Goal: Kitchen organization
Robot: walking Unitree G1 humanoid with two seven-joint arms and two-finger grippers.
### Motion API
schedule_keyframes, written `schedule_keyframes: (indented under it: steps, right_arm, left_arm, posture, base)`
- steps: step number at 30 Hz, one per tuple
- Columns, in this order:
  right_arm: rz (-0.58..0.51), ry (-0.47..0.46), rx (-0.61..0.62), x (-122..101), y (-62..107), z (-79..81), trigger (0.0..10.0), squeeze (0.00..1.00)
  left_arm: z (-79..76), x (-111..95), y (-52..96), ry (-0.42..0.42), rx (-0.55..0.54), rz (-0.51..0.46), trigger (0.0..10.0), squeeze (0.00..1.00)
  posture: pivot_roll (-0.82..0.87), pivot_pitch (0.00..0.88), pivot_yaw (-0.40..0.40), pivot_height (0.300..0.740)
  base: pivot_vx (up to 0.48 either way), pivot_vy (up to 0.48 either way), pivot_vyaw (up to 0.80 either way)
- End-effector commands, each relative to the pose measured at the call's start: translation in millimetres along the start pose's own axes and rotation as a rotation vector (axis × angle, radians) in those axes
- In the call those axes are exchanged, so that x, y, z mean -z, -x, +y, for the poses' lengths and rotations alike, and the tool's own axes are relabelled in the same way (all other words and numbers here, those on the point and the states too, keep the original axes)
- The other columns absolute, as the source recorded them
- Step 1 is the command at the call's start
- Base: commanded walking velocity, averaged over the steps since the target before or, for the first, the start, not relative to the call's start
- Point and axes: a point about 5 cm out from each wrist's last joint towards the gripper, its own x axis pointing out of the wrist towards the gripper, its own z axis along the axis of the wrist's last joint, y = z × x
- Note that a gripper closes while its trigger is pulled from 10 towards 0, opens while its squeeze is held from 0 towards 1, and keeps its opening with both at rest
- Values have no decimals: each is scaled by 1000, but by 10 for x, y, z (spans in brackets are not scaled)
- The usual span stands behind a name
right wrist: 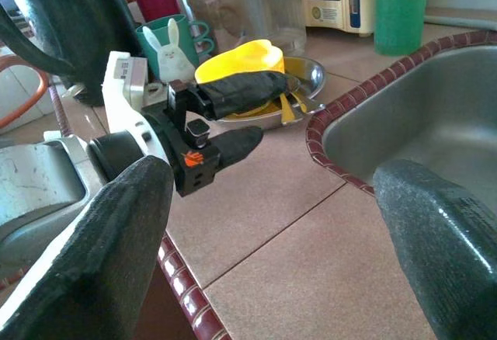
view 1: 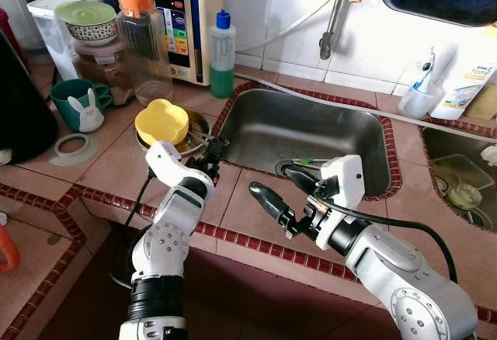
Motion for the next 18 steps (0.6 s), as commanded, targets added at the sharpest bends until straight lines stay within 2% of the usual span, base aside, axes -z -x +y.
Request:
schedule_keyframes:
  steps: [1,7,13,14,18]
  right_arm:
    - [-6,12,-9,-23,8,14,10000,0]
    - [-5,13,-9,-24,12,14,10000,0]
    - [-9,13,-12,-32,3,29,10000,0]
    - [-10,13,-12,-32,4,30,10000,0]
    - [-10,13,-11,-35,6,35,10000,0]
  left_arm:
    - [-117,53,-36,42,14,-13,10000,1000]
    - [-158,-26,-60,15,25,-42,10000,1000]
    - [-31,33,-94,23,-49,-16,10000,1000]
    - [-3,57,-103,26,-62,-7,10000,16]
    - [45,116,-142,51,-78,9,10000,0]
  posture:
    - [19,0,-47,740]
    - [19,0,-46,740]
    - [18,0,-46,740]
    - [17,0,-47,740]
    - [12,1,-47,740]
  base:
    - [0,0,0]
    - [0,0,0]
    - [0,0,0]
    - [0,0,0]
    - [0,0,0]
